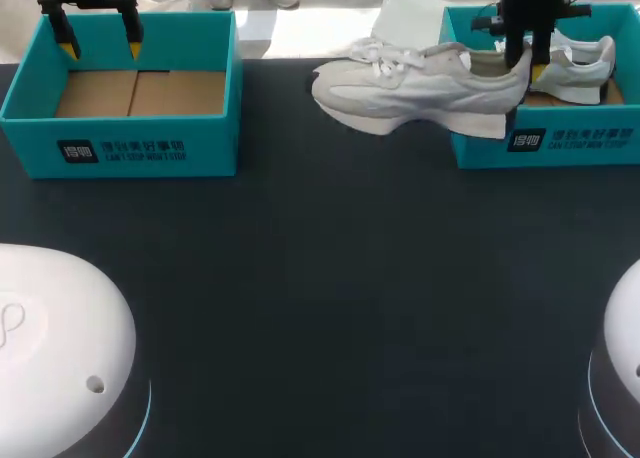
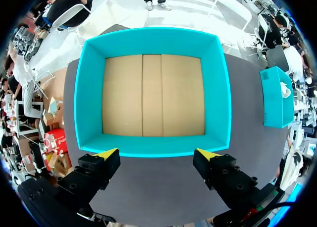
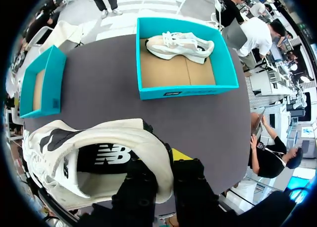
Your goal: Take the shoe out of the shoebox, open the shoe tongue, remove and reinsert the insole, then place the shoe into the shoebox
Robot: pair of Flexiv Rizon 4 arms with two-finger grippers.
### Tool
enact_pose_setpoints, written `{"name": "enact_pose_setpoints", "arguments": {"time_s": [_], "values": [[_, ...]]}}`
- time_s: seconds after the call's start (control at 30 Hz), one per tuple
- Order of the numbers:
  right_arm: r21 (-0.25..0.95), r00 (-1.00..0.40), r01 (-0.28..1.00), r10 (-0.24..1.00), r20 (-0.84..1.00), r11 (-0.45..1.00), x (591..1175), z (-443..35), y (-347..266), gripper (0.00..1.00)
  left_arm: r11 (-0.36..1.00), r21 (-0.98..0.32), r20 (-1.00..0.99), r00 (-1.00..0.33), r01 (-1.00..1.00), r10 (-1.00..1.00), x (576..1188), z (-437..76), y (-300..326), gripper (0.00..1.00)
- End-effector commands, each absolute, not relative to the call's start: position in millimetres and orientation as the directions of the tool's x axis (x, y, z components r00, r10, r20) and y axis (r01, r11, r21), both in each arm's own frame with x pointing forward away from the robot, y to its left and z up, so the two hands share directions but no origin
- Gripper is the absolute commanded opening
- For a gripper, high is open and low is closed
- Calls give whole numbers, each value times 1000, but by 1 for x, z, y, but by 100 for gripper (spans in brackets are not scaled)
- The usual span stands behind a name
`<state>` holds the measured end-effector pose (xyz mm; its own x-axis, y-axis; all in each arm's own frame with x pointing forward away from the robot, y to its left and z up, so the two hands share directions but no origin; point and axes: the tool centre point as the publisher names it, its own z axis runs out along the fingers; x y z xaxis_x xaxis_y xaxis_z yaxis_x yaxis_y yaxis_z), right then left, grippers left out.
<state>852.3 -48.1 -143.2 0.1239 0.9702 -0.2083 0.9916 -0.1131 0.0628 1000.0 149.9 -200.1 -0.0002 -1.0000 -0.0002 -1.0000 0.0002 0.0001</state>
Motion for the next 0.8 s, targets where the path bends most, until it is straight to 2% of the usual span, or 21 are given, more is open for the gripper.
{"name": "enact_pose_setpoints", "arguments": {"time_s": [0.03, 0.47, 0.8], "values": [[108, 125, 989, 972, -199, -105, 844, -142, -51, 0, 0, 0, 0, 0, -1000, -1000, 1000, -200, 150, 100], [108, 125, 989, 972, -199, -105, 844, -142, -51, 0, 0, 0, 0, 0, -1000, -1000, 1000, -200, 150, 100], [119, 182, 981, 943, -279, -154, 797, -158, 14, 0, 0, 0, 0, 0, -1000, -1000, 1000, -200, 150, 100]]}}
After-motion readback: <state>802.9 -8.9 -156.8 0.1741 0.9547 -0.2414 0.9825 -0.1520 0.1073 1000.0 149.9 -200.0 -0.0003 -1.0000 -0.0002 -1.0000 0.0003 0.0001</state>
